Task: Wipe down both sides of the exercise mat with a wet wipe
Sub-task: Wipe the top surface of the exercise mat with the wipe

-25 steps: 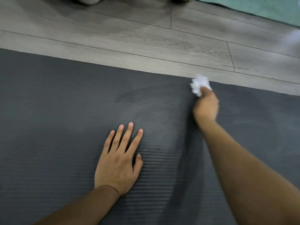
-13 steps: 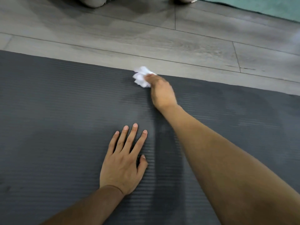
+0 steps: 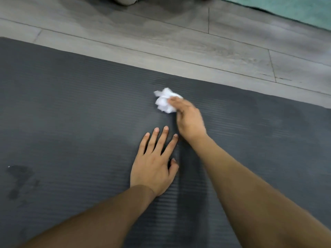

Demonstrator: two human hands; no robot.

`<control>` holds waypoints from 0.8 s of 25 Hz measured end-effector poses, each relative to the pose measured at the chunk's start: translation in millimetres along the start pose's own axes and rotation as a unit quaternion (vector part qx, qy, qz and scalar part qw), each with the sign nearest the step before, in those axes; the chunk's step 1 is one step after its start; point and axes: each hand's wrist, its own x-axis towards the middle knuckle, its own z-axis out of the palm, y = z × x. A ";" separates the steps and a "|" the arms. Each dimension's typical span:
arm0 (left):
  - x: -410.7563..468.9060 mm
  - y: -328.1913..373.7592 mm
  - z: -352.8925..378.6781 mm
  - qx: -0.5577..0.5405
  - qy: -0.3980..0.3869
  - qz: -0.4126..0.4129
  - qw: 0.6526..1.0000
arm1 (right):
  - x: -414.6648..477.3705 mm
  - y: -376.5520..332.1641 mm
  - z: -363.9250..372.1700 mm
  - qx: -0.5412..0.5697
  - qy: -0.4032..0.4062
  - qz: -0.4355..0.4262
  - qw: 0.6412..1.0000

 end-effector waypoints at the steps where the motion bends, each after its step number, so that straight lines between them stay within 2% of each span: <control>1: 1.2 -1.2 1.4 -0.004 0.000 -0.001 1.000 | -8.6 8.3 -16.7 0.009 0.059 0.070 0.996; 2: 1.2 -2.3 1.1 -0.007 0.002 -0.003 1.000 | -22.3 15.8 -28.8 -0.030 0.111 0.143 0.983; 3: 1.3 -2.3 -0.1 -0.011 0.003 -0.004 1.000 | -36.5 24.3 -39.8 -0.081 0.126 0.189 0.971; 5: 0.0 -0.7 -1.8 -0.015 0.003 -0.008 1.000 | -55.5 39.1 -47.7 -0.094 0.130 0.239 0.958; 10: 4.7 -12.8 -19.3 -0.088 -0.079 0.020 0.993 | -54.5 41.7 -37.4 -0.081 0.150 0.235 0.957; 12: -5.2 -31.7 -32.9 -0.115 -0.088 0.032 0.989 | -51.0 43.7 -39.9 -0.105 0.126 0.212 0.963; 13: -17.2 -45.0 -35.7 -0.094 -0.069 0.021 0.993 | -54.4 45.7 -40.7 -0.145 0.100 0.192 0.965; 15: -54.6 -76.2 -35.5 -0.030 -0.003 -0.065 0.997 | -57.3 54.5 -44.3 -0.186 0.064 0.170 0.966; 17: -86.4 -104.1 -37.3 -0.008 0.000 -0.119 0.993 | -53.0 42.6 -44.0 -0.172 0.077 0.185 0.965; 18: -92.4 -112.3 -36.2 -0.006 -0.025 -0.116 0.993 | -52.4 31.9 -40.3 -0.119 0.089 0.191 0.970; 20: -90.5 -119.1 -31.8 -0.004 -0.039 -0.101 0.994 | -70.7 -11.1 -7.4 0.012 0.065 0.120 0.991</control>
